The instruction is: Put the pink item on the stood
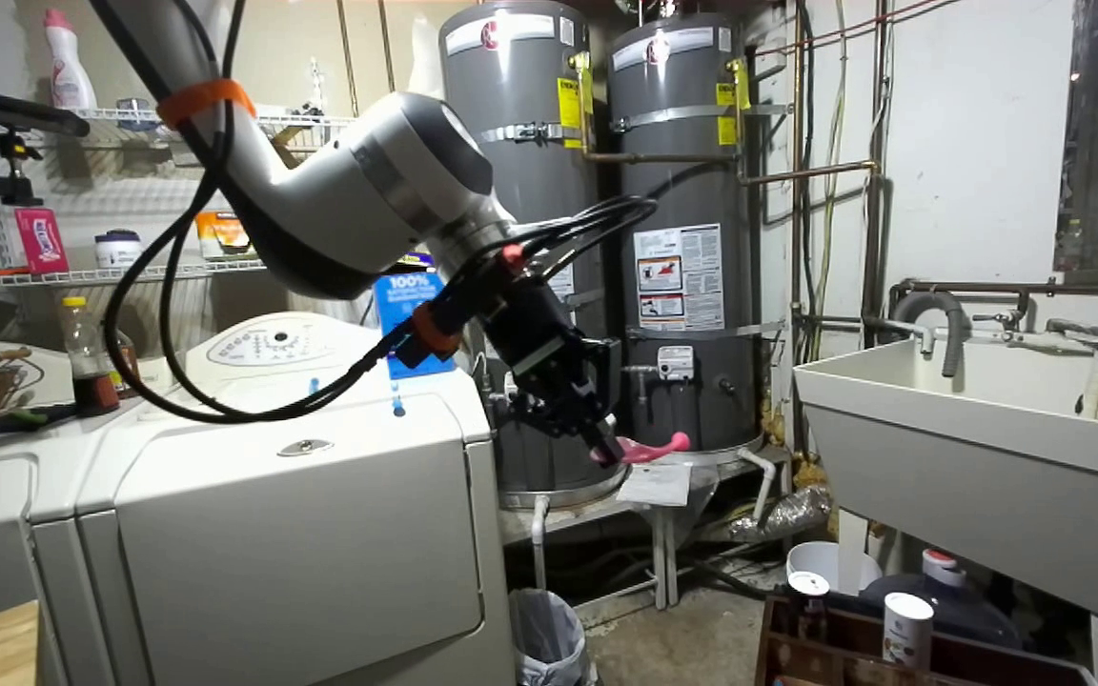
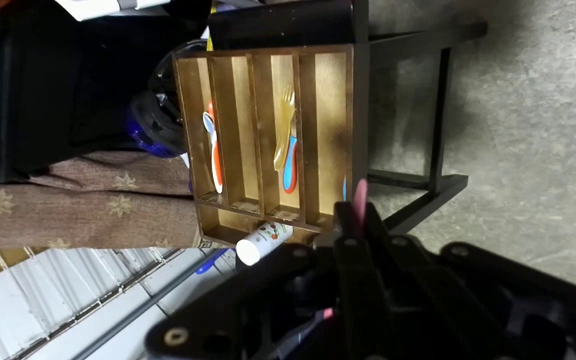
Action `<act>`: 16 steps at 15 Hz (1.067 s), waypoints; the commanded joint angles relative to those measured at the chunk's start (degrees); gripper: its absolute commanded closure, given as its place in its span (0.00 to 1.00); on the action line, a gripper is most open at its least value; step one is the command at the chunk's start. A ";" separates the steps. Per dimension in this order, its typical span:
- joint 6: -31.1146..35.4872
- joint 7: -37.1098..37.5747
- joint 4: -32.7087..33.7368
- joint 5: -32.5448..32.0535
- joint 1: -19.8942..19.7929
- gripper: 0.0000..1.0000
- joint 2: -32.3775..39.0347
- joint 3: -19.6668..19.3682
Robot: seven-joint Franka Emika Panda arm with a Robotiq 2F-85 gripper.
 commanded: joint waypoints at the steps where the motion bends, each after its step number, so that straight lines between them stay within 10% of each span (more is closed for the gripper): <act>1: -0.48 -0.14 0.69 0.32 0.22 0.96 0.65 0.04; 11: 3.62 3.16 3.85 -0.85 -5.88 0.99 8.65 -7.15; 16: 12.90 -7.39 8.07 4.66 -10.89 0.99 15.06 -7.94</act>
